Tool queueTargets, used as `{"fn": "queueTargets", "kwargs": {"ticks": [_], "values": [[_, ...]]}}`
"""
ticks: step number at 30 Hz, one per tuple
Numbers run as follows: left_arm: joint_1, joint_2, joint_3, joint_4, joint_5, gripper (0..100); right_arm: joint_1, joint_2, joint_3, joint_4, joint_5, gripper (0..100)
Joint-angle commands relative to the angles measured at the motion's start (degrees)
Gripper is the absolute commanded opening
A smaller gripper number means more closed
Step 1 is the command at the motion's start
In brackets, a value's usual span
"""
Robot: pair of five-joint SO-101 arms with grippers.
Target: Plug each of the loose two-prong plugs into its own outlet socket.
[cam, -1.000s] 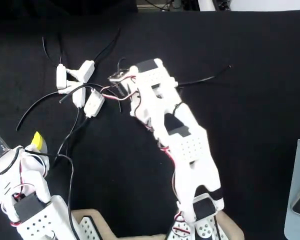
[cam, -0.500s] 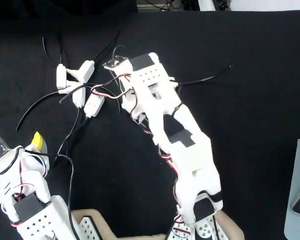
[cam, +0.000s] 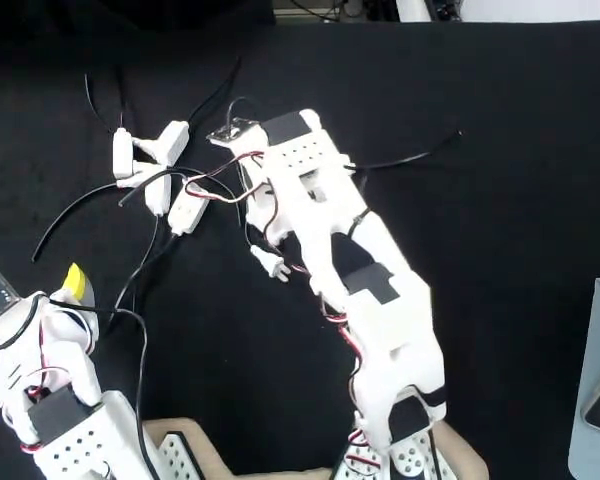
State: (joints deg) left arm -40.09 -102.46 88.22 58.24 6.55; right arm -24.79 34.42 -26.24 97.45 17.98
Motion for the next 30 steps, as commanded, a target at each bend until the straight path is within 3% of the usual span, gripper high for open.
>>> {"fn": "queueTargets", "kwargs": {"ticks": [1, 14, 30], "values": [[0.04, -0.53, -2.86, -0.18, -0.09, 28, 2.02, -2.59, 1.19, -2.20, -0.35, 13.8], [2.86, -0.53, -2.33, -0.26, -0.18, 28, -5.71, -0.66, 2.33, -2.37, -6.24, 13.8], [2.95, -0.53, -2.24, -0.26, -0.18, 28, -6.07, 6.73, -0.04, -4.84, -7.30, 13.7]]}}
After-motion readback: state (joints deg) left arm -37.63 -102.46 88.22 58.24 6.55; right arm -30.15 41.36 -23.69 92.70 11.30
